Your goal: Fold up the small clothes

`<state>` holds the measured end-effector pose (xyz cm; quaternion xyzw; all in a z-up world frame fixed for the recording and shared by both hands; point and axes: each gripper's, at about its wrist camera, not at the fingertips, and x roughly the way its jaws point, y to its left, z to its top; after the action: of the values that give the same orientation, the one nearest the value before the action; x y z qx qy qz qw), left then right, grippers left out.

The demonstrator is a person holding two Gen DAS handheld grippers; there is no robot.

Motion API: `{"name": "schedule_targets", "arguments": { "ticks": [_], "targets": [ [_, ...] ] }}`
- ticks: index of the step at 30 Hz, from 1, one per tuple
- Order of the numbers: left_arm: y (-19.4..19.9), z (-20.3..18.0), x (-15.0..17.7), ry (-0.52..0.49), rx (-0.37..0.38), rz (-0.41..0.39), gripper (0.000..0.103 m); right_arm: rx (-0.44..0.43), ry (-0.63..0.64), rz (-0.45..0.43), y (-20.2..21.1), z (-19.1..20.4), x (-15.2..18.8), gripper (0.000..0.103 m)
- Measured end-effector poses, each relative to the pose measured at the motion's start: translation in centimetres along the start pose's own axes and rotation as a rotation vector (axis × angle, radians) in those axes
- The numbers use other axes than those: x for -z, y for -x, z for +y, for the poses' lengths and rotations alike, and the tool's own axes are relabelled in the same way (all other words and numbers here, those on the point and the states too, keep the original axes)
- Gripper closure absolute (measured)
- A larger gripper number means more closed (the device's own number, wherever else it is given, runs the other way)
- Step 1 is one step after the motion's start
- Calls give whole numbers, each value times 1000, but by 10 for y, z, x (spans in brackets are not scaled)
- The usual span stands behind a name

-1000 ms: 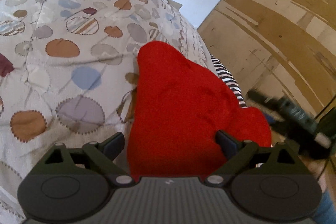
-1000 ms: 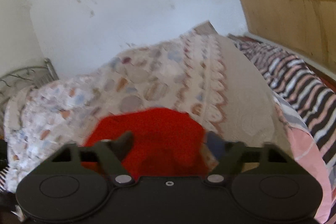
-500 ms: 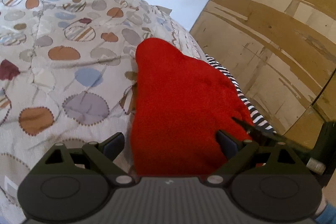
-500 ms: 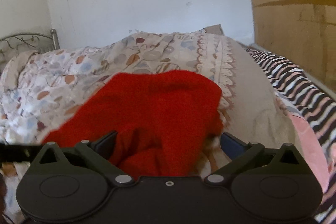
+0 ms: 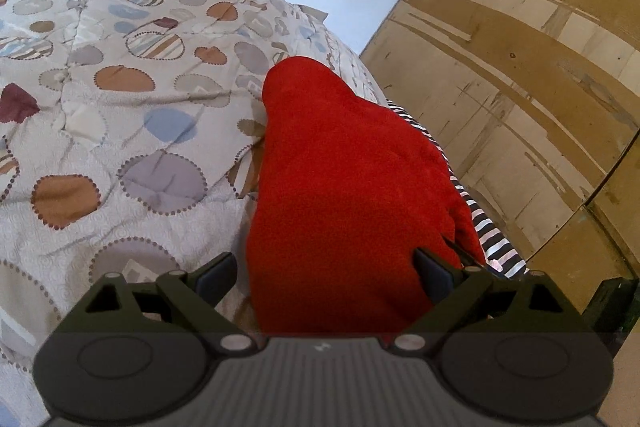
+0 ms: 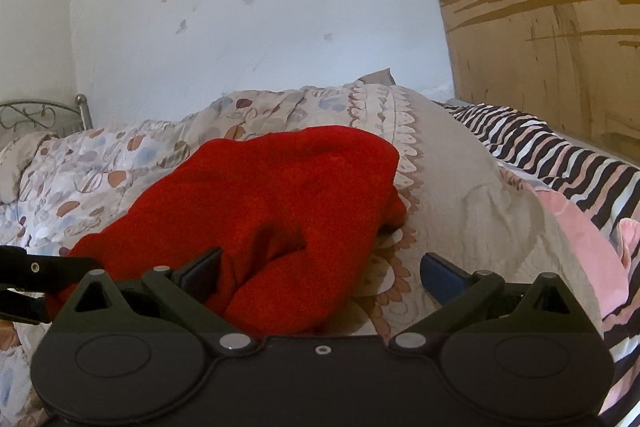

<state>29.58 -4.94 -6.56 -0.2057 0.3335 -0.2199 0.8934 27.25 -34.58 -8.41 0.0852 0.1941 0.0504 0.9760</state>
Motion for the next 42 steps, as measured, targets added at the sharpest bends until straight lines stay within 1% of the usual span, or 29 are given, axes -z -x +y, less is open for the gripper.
{"name": "schedule_targets", "arguments": {
  "ticks": [3, 6, 8, 10, 13, 15, 17, 18, 20, 22, 23, 24, 25, 27, 28, 30, 32, 33, 34, 35, 36, 38, 39, 40, 42],
  "targets": [
    [0, 2, 1, 7, 6, -1, 6, -4, -19, -4, 1, -1, 2, 1],
    [1, 6, 2, 14, 21, -5, 6, -43, -30, 5, 6, -5, -3, 1],
    [3, 11, 1, 21, 32, -7, 6, -78, 4, -5, 11, -7, -13, 1],
    [4, 15, -1, 20, 37, -3, 4, -89, 32, -45, 16, -9, -25, 1],
    [3, 17, -2, 19, 39, -1, 3, -93, 50, -65, 5, -12, -45, 1],
    [3, 17, -2, 26, 40, -1, 2, -110, 3, -63, -9, -21, -57, 1],
    [3, 17, -2, 28, 39, 0, 2, -117, -84, -49, -28, -33, -69, 1],
    [3, 17, -2, 26, 39, -1, 2, -101, -114, -14, -40, -39, -73, 1],
    [3, 17, -1, 23, 40, -3, 2, -20, -148, 52, -63, -48, -78, 1],
    [3, 18, 0, 22, 49, -8, 2, 60, -127, 100, -85, -57, -78, 1],
    [3, 18, 1, 24, 53, -9, 2, 94, -108, 106, -93, -63, -76, 1],
    [3, 19, 2, 28, 58, -9, 2, 106, -95, 103, -98, -69, -72, 1],
    [3, 19, 3, 31, 62, -8, 2, 93, -101, 98, -101, -75, -68, 1],
    [4, 19, 4, 35, 61, -12, 2, 56, -184, 78, -97, -86, -61, 1],
    [4, 19, 5, 36, 61, -13, 2, 45, -211, 48, -89, -88, -58, 1],
    [4, 21, 5, 42, 66, -12, 2, 5, -220, -34, -71, -86, -55, 3],
    [4, 22, 4, 46, 72, -12, 2, -49, -240, -88, -55, -84, -55, 8],
    [4, 23, 4, 49, 76, -13, 2, -74, -256, -103, -49, -83, -55, 9],
    [4, 24, 5, 52, 79, -14, 2, -94, -267, -108, -45, -81, -56, 15],
    [3, 25, 5, 57, 84, -15, 2, -113, -266, -105, -44, -77, -56, 25],
    [3, 26, 6, 62, 89, -16, 2, -122, -251, -82, -47, -72, -58, 29],
    [2, 27, 7, 67, 95, -17, 2, -124, -224, -1, -59, -62, -59, 43],
    [3, 27, 7, 65, 96, -18, 2, -127, -237, 21, -64, -61, -57, 46],
    [3, 28, 7, 60, 96, -19, 2, -141, -269, 32, -68, -62, -56, 49],
    [4, 27, 8, 52, 94, -21, 2, -163, -342, 24, -70, -66, -54, 62]
  ]
}}
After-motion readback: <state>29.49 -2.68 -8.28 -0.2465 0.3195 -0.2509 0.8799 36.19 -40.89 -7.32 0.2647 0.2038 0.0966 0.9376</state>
